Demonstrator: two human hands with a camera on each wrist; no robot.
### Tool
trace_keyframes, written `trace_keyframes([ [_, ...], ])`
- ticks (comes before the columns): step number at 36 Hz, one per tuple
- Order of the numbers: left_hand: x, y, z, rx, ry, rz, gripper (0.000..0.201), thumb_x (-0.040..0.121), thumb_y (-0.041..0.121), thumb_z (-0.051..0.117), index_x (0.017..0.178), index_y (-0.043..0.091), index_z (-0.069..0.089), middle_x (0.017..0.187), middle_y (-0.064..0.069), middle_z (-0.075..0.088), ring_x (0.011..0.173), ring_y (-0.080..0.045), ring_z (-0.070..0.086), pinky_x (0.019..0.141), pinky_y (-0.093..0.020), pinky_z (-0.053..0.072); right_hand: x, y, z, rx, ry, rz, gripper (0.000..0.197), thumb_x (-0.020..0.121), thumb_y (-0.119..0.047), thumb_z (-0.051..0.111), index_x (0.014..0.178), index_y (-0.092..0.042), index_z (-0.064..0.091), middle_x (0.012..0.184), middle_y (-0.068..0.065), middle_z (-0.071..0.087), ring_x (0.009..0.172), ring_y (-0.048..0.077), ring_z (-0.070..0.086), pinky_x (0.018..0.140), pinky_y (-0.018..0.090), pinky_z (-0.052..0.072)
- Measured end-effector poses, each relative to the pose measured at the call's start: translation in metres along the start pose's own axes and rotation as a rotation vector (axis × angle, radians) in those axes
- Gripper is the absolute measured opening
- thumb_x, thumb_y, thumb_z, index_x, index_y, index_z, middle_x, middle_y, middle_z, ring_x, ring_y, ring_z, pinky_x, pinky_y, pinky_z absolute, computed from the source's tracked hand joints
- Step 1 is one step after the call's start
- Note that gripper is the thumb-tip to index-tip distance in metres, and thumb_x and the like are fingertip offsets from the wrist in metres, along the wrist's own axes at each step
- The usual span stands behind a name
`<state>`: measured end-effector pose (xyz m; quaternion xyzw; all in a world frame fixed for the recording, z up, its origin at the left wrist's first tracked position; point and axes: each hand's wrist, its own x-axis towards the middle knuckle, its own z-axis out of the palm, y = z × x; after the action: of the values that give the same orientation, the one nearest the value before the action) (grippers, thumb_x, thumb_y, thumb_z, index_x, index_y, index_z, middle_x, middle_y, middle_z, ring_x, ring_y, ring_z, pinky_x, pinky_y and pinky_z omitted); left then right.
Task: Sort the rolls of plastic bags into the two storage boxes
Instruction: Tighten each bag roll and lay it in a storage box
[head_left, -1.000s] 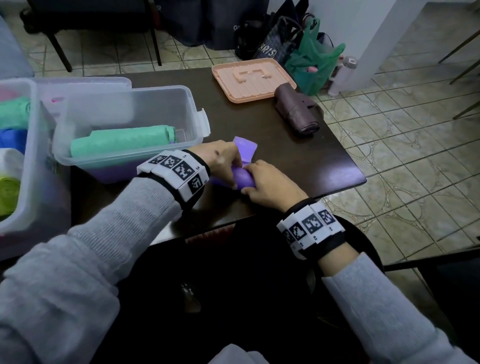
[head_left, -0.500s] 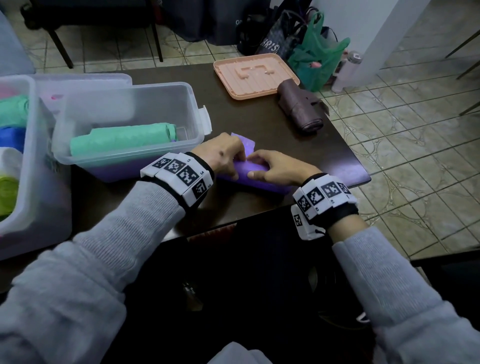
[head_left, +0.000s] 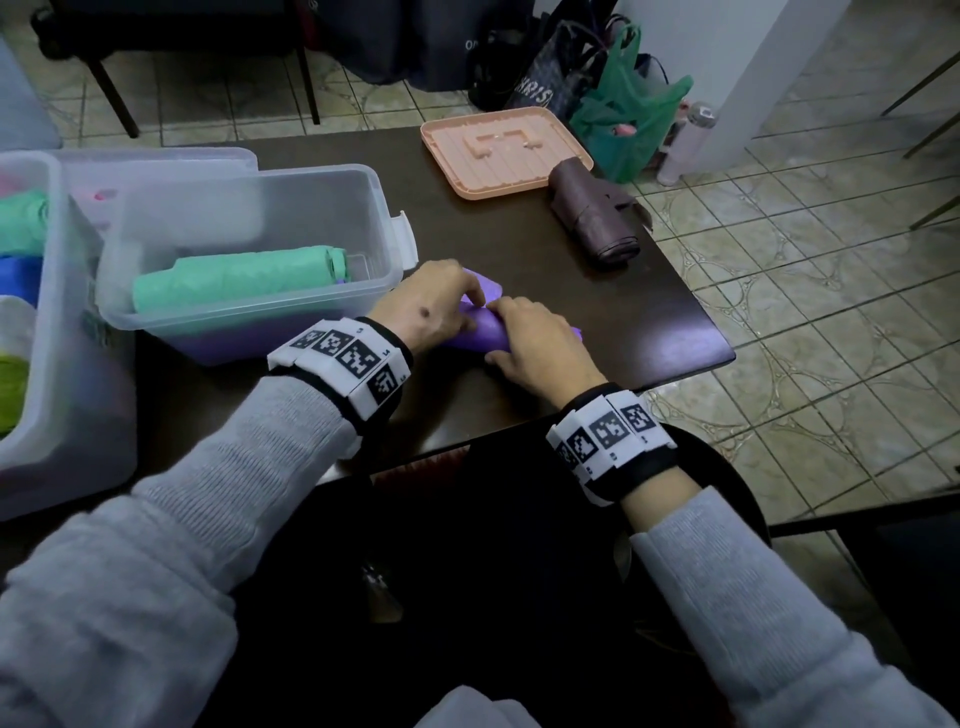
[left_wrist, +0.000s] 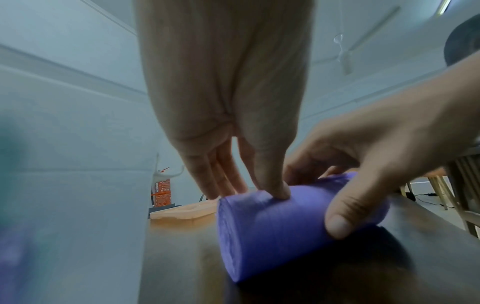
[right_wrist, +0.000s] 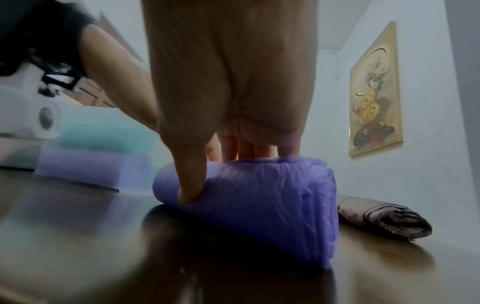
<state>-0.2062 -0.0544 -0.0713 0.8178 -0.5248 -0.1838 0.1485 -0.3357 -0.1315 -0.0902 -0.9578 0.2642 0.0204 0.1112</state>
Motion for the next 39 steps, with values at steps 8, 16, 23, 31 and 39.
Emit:
trace_keyframes([
  [8,-0.009,-0.007,0.003,0.002,-0.036,0.026,0.06,0.067,0.013,0.081,0.123,0.012,0.059,0.121,-0.01,0.062,0.113,-0.025,0.055,0.09,-0.027,0.039,0.006,0.009,-0.022,0.173,-0.259,0.024,0.05,0.088,-0.027,0.061,0.134,-0.013,0.048,0.132,0.01,0.053,0.12,0.026,0.05,0.098,0.03,0.037],
  [16,-0.012,-0.013,-0.001,-0.042,-0.103,0.072,0.054,0.074,0.016,0.076,0.126,0.02,0.06,0.12,-0.005,0.063,0.108,-0.019,0.055,0.078,-0.016,0.031,0.016,0.019,-0.032,0.243,-0.475,0.068,0.04,0.085,-0.035,0.065,0.123,-0.024,0.058,0.113,0.001,0.062,0.1,0.019,0.057,0.092,0.032,0.043],
  [23,-0.011,-0.015,-0.002,-0.071,-0.111,0.093,0.052,0.074,0.014,0.076,0.124,0.019,0.062,0.114,-0.005,0.066,0.098,-0.015,0.055,0.076,-0.016,0.032,0.026,0.016,-0.031,0.36,-0.465,0.077,0.088,0.075,-0.031,0.078,0.145,-0.015,0.028,0.136,0.004,0.047,0.122,0.015,0.047,0.103,0.025,0.037],
  [31,-0.015,-0.014,-0.002,-0.07,-0.118,0.109,0.053,0.076,0.014,0.074,0.127,0.022,0.06,0.12,-0.001,0.064,0.101,-0.011,0.054,0.078,-0.013,0.032,0.029,0.007,-0.024,0.237,-0.458,0.053,0.032,0.071,-0.046,0.077,0.085,-0.027,0.055,0.082,-0.006,0.058,0.078,0.015,0.054,0.065,0.027,0.039],
  [39,-0.024,-0.015,0.005,-0.128,-0.085,0.081,0.052,0.079,0.011,0.07,0.129,0.018,0.058,0.127,-0.002,0.061,0.116,-0.02,0.054,0.091,-0.019,0.035,0.01,0.002,-0.015,0.197,-0.26,-0.04,0.051,0.078,-0.041,0.072,0.117,-0.012,0.057,0.108,0.005,0.06,0.096,0.02,0.055,0.075,0.026,0.037],
])
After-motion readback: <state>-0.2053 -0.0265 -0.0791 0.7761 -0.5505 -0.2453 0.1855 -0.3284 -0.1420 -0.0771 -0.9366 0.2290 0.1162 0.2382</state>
